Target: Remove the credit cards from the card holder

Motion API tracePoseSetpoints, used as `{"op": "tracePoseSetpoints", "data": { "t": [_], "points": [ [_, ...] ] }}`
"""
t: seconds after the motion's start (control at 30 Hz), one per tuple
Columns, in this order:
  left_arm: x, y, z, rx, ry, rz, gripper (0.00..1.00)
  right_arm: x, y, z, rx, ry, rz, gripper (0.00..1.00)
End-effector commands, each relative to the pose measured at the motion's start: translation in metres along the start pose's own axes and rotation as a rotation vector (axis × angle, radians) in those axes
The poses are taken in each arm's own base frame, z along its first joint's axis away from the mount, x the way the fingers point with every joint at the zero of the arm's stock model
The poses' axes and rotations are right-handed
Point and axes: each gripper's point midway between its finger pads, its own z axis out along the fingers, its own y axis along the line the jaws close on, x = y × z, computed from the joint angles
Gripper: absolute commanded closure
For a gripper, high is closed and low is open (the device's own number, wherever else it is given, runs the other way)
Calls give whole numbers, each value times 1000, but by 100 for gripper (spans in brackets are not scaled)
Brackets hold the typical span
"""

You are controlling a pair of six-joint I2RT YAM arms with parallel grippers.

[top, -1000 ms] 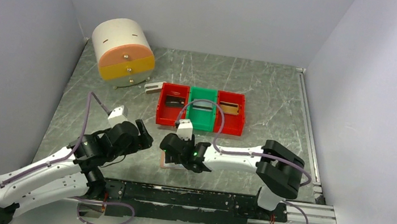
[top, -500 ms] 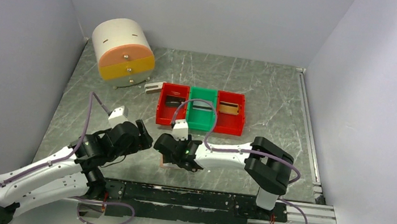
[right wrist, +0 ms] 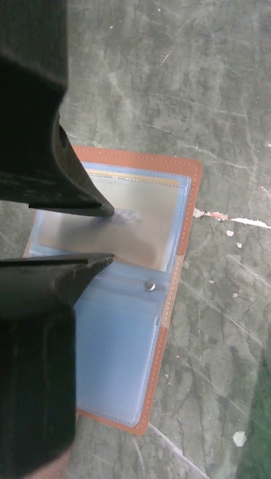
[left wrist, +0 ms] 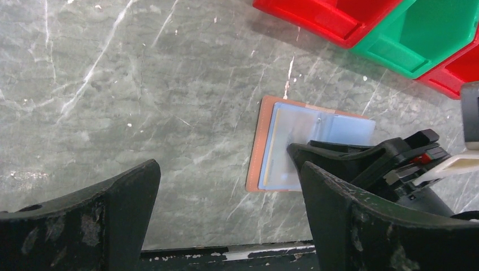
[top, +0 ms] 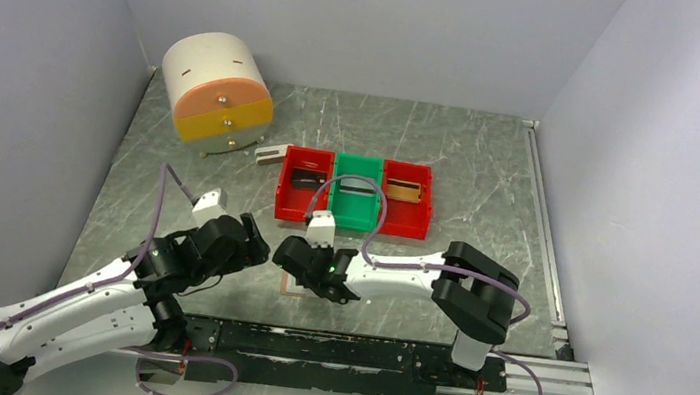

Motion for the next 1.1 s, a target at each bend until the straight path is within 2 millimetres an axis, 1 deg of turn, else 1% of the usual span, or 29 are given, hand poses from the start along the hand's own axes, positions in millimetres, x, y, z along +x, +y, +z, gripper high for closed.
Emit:
{"op": "tracePoseSetpoints", "data": {
  "t": [0.0, 0.13, 0.27, 0.4, 0.47, 0.57, 0.87, 1.07],
  "points": [
    [9, -2, 6, 12, 31, 21, 0, 19, -18, 7, 26, 39, 2, 70],
    [16, -7, 11, 20, 63, 40, 1, 19, -20, 8, 11, 47, 29, 77],
    [23, -12, 16, 33, 94, 60, 1, 18, -21, 8, -25, 52, 66, 82],
    [30, -19, 20, 52, 126, 81, 1, 16, -19, 10, -79, 62, 110, 90],
    [33, -21, 22, 56, 140, 90, 1, 16, -21, 10, -100, 67, 137, 92],
    [36, -24, 25, 63, 155, 100, 1, 18, -25, 10, -136, 73, 178, 99],
    [46, -36, 30, 111, 197, 106, 2, 14, -30, 3, -324, 51, 346, 100],
    [51, -45, 33, 151, 218, 104, 2, 12, -36, 1, -367, 36, 399, 100]
  ]
}}
